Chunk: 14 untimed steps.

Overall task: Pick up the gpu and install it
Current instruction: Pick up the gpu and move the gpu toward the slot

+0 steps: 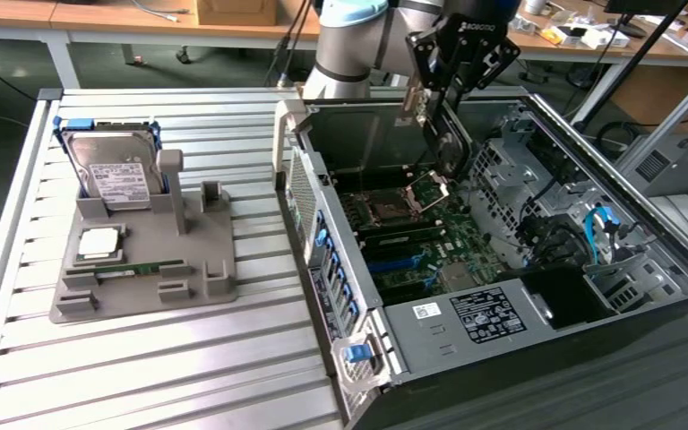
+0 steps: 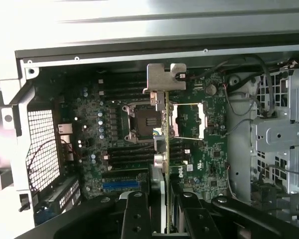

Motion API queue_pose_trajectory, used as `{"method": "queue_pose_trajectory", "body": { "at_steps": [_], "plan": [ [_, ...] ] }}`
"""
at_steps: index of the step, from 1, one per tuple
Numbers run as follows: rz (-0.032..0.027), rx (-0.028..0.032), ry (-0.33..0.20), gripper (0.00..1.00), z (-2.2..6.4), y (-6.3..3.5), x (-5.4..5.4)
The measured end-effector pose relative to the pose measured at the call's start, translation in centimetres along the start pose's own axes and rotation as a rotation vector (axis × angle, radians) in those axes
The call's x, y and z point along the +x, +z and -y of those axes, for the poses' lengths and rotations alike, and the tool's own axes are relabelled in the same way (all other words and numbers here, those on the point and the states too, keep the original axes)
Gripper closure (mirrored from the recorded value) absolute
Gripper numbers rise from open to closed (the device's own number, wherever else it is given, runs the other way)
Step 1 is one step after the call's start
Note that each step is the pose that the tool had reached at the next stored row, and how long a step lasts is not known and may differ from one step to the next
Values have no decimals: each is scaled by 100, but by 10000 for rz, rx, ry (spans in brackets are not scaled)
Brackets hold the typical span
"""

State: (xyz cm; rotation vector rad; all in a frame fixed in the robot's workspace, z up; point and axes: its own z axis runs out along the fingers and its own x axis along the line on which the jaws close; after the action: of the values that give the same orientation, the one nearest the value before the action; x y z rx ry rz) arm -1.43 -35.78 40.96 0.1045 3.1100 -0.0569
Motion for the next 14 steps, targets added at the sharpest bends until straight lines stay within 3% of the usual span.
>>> {"method": "queue_pose_trajectory", "body": {
  "at_steps": [14],
  "plan": [
    [0, 1, 0, 73, -8, 49, -153]
  ]
}}
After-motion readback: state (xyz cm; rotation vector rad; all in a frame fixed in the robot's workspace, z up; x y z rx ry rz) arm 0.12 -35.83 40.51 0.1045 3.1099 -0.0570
